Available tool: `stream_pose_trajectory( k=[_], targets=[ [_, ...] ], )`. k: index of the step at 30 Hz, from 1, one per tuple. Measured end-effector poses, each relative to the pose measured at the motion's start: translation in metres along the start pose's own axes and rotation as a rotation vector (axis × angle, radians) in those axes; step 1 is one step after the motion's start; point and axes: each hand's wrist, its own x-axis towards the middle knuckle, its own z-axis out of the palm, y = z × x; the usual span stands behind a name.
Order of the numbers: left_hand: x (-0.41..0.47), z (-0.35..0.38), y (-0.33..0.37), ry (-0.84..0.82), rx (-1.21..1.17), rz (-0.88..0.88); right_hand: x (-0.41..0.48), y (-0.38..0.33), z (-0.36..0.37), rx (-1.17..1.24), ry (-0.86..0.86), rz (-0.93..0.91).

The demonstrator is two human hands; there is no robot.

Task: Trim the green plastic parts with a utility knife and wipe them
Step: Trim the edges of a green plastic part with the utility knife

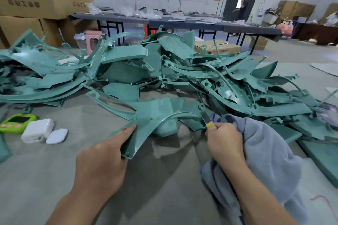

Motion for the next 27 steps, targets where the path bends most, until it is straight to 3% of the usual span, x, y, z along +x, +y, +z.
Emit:
stream_pose_trajectory(
  k=[4, 6, 9, 11, 13, 19, 21, 24, 25, 27],
  targets=[
    [0.002, 0.003, -0.005, 0.014, 0.019, 0.004, -0.019, -0.01, 0.007, 0.202, -0.038, -0.278],
    [0.001, 0.003, -0.006, 0.006, 0.012, -0.017, -0.026, -0.012, 0.016, 0.154, -0.113, -0.347],
    [0.0, 0.004, -0.006, 0.031, -0.028, -0.052, -0.01, -0.003, 0.017, 0.022, -0.062, -0.129],
    [0.001, 0.004, -0.005, 0.074, -0.084, -0.084, 0.0, 0.004, 0.011, 0.131, -0.02, 0.036],
    [0.001, 0.004, -0.003, 0.164, -0.123, -0.089, 0.0, 0.002, 0.005, 0.205, 0.03, 0.054],
    [-0.002, -0.005, 0.003, 0.35, -0.196, -0.011, -0.035, -0.02, 0.013, 0.223, -0.026, -0.435],
    [-0.002, -0.004, 0.005, 0.373, -0.223, -0.002, -0.031, -0.021, 0.016, 0.102, 0.007, -0.367],
    [-0.003, 0.003, -0.001, 0.388, -0.278, -0.067, -0.012, -0.015, 0.001, 0.109, 0.159, 0.008],
    [-0.004, 0.005, -0.004, 0.387, -0.306, -0.108, -0.009, -0.012, -0.004, 0.144, 0.198, 0.042],
    [-0.003, 0.01, -0.008, 0.381, -0.38, -0.18, -0.012, -0.011, -0.006, 0.176, 0.241, -0.061]
  ],
)
